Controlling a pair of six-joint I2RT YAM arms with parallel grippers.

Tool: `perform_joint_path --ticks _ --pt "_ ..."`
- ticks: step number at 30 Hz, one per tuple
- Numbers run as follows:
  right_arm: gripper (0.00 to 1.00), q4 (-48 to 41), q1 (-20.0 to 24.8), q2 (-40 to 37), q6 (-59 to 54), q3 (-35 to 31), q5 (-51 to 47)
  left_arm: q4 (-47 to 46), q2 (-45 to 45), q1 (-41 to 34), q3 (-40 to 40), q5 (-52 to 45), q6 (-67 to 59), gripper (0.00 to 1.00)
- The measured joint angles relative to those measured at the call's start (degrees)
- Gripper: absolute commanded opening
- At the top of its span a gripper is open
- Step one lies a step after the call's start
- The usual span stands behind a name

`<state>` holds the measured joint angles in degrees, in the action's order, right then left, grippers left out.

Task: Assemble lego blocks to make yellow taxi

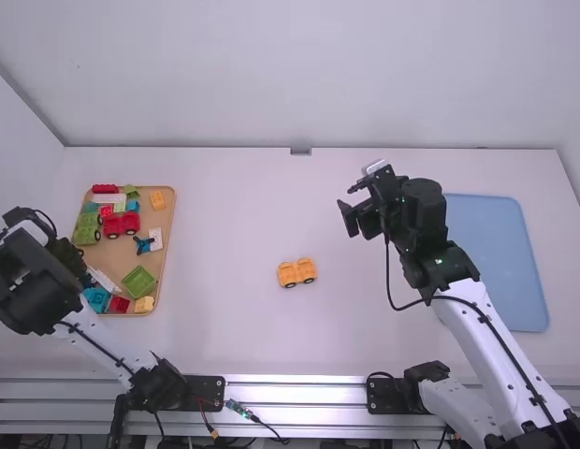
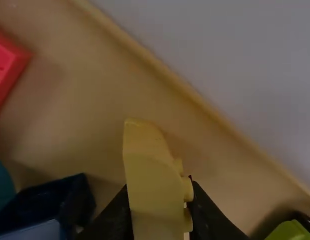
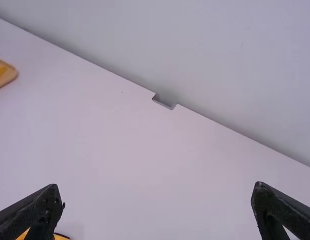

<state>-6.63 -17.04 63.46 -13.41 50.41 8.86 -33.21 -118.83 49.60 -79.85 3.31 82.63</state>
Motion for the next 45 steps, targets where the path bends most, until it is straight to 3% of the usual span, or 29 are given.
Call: perform_joint_path --ticks 6,39,45 --pt "0.99 -0.11 0.0 0.0 -0.02 0.0 -0.04 -0.55 0.0 0.0 0.0 1.97 0.15 0.41" --pt "0.99 -0.46 0.0 0.0 -0.07 0.0 0.0 2.95 0.11 0.07 1.86 1.86 -0.92 0.41" --pt "0.99 -0.7 0.0 0.0 -0.09 0.0 -0.02 2.86 0.11 0.07 1.86 1.14 -1.18 0.35"
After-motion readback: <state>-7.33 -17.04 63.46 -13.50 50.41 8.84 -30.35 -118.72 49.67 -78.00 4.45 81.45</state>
